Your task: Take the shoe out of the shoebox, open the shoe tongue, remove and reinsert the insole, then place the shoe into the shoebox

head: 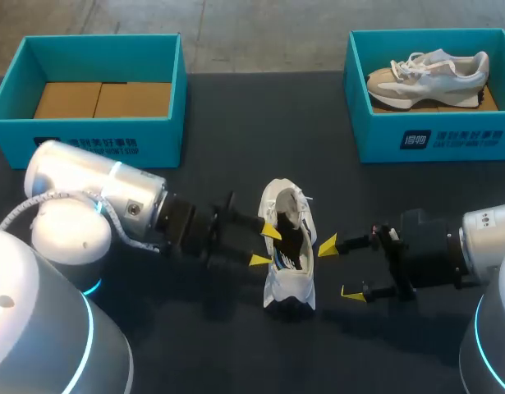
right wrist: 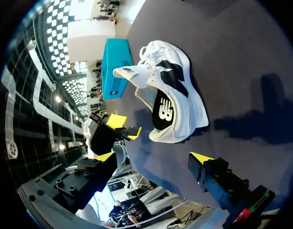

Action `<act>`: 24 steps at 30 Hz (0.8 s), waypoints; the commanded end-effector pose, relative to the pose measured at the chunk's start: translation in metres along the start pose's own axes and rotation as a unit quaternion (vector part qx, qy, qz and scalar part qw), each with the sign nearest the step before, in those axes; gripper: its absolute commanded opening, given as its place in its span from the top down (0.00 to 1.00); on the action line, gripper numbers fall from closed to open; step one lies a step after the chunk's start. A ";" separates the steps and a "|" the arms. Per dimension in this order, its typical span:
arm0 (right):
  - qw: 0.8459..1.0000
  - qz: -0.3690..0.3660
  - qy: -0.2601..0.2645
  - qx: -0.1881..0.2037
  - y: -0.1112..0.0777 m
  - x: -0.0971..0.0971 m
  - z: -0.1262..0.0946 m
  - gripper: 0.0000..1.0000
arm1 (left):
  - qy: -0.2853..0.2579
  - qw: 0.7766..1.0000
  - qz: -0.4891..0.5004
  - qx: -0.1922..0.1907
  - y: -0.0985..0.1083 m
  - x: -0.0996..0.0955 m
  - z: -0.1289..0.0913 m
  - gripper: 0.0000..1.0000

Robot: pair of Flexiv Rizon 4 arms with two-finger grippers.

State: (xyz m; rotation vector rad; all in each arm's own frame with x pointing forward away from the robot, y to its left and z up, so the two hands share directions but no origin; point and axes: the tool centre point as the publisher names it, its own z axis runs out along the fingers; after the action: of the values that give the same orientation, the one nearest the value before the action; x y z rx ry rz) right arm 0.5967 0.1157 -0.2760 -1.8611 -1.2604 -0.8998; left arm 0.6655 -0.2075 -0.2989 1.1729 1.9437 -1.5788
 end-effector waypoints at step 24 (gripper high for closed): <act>0.999 -0.035 -0.023 -0.007 0.006 -0.004 -0.036 0.00 | 0.240 0.970 0.013 -0.034 0.002 -0.033 -0.016 0.60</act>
State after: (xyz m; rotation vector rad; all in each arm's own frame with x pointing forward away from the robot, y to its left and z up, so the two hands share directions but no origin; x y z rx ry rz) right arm 0.6055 0.0962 -0.2730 -1.8630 -1.3572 -0.9074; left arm 0.6869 -0.2026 -0.2754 1.4955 2.1319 -1.3767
